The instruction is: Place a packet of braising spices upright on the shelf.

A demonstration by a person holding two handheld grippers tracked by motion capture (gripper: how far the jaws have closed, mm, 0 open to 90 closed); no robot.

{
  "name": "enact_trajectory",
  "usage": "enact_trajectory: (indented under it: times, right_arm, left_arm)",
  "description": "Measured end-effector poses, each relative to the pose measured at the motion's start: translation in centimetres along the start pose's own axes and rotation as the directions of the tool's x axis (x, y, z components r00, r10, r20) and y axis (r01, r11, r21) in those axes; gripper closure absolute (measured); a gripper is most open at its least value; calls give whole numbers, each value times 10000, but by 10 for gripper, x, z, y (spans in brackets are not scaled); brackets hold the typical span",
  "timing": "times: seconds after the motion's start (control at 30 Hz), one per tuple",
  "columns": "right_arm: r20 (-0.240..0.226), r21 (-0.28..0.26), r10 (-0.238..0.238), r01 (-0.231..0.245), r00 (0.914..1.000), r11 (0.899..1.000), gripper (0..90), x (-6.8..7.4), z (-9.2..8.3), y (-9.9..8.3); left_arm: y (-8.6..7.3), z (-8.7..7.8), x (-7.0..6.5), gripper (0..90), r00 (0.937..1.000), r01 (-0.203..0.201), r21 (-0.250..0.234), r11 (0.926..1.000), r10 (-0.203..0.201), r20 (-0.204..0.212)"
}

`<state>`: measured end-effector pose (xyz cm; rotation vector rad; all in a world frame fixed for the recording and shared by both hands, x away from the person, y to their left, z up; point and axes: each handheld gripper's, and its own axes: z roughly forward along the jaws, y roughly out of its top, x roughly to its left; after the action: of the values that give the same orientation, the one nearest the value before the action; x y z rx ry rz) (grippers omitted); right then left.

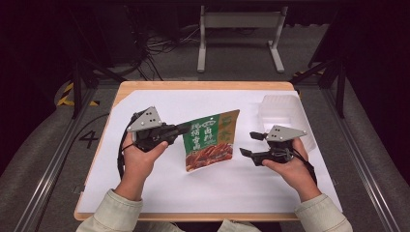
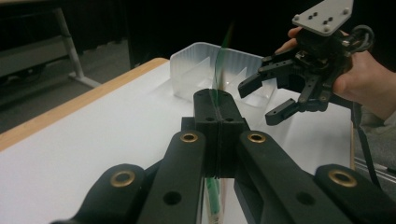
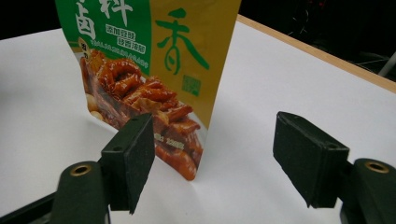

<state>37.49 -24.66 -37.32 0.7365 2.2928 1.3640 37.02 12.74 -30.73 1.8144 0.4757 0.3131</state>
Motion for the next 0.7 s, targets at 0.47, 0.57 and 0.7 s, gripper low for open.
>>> enact_trajectory:
  times: [0.47,0.57,0.7]
  right_arm:
    - [-708,-585,-724,683,9949,9959,299,10,28,26]
    - [-1172,-710,-713,633,9905,9955,301,13,34,28]
    - [-1812,-1150,-1031,830,9780,9899,316,20,36,31]
  left_arm:
    - [8,-13,-11,900,9984,-481,-502,9976,495,272]
    - [10,-14,-15,900,9972,-578,-603,9965,605,438]
    - [12,-15,-18,900,9949,-695,-760,9947,747,680]
